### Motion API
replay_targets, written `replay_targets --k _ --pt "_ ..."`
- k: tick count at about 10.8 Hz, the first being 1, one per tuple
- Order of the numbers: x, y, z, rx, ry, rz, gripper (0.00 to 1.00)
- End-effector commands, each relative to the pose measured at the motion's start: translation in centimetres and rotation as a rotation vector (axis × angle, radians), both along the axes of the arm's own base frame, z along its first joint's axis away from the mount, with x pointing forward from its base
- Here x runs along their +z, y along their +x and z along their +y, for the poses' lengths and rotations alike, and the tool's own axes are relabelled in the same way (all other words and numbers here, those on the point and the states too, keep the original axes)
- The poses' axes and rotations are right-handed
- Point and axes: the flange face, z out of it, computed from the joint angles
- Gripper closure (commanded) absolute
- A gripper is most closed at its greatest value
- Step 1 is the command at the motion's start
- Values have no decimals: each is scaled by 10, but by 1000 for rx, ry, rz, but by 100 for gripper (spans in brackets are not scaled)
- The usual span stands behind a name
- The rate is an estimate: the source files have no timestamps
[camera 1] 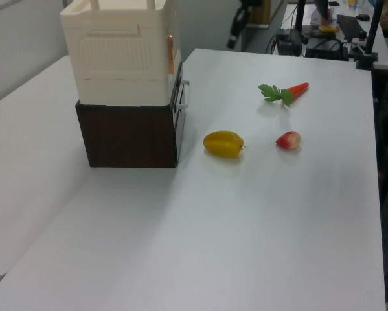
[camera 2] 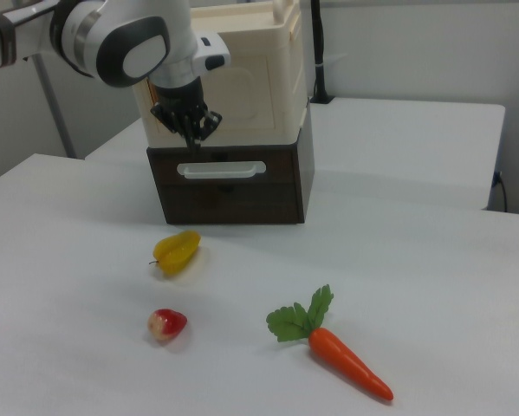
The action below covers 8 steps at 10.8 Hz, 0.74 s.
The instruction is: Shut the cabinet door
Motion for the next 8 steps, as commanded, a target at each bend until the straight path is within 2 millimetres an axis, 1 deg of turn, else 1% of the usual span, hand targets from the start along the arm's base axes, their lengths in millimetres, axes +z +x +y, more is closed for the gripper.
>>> replay_targets --k 1,2,3,4,5,8 --pt "10 -39 -37 -120 28 144 1" --pt "14 -48 -43 -154 -22 185 0" --pt "9 -52 -46 -220 -88 243 0" --pt "0 -50 -45 -316 -152 276 0" --pt "-9 -46 -40 -363 -184 295 0" --pt "-10 -47 -45 -362 -171 303 0"
